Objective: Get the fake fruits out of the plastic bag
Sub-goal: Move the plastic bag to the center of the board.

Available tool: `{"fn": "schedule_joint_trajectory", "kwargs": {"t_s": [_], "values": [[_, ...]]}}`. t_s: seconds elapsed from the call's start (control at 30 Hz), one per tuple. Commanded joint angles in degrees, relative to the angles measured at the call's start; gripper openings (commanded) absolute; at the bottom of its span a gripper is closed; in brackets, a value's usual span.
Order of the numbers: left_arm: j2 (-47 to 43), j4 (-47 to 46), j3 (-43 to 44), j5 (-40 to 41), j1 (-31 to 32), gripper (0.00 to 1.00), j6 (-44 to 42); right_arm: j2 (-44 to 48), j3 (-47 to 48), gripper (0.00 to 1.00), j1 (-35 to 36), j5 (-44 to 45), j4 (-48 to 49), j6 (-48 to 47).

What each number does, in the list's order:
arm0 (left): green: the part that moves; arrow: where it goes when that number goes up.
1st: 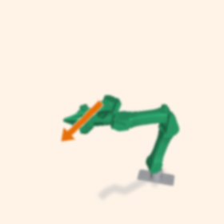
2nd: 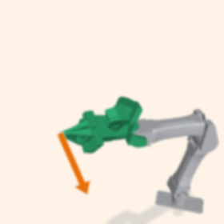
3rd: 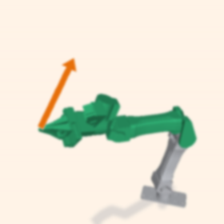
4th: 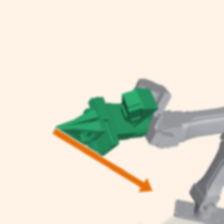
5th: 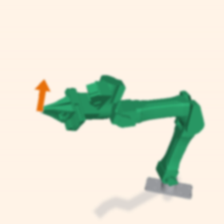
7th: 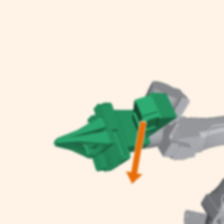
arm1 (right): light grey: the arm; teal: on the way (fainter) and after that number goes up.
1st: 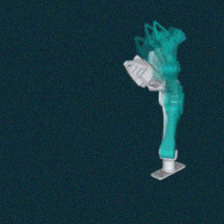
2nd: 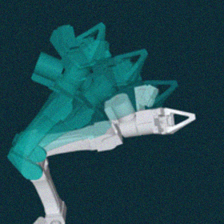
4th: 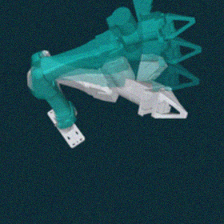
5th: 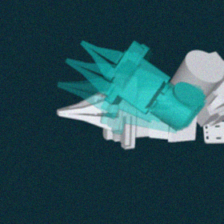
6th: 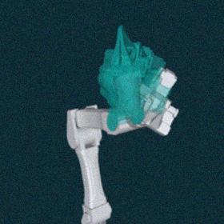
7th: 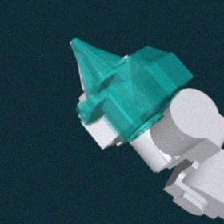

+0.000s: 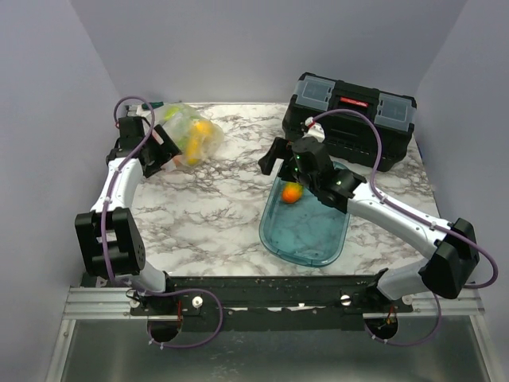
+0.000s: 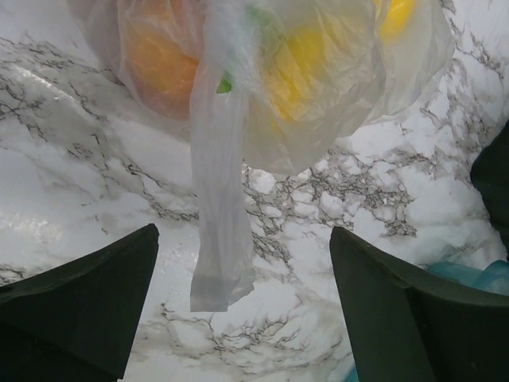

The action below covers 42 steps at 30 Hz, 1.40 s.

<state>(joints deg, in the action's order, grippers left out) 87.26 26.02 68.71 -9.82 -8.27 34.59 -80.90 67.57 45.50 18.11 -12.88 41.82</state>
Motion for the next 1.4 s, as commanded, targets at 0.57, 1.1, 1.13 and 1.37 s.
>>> {"fn": "schedule_joint_trajectory", "kwargs": {"t_s": [0.57, 1.1, 1.13, 1.37], "values": [[3.72, -6.66, -1.08, -23.62, 2.64, 0.0, 0.81, -1.25, -1.8, 1.0, 0.15, 2.11, -0.66, 3.04], [-8.13, -12.47, -10.98, -30.42, 10.8, 0.0, 6.68, -7.52, 2.4, 1.0, 0.14, -1.56, -0.61, 1.83], [-9.75, -13.07, -12.74, -30.09, 11.5, 0.01, 7.31, -7.96, 2.67, 1.0, 0.16, -1.79, -0.8, 1.9], [-21.15, -16.42, -23.03, -28.2, 17.6, 0.09, 10.51, -10.29, 3.39, 1.0, 0.17, -4.86, 0.76, 1.95]]}}
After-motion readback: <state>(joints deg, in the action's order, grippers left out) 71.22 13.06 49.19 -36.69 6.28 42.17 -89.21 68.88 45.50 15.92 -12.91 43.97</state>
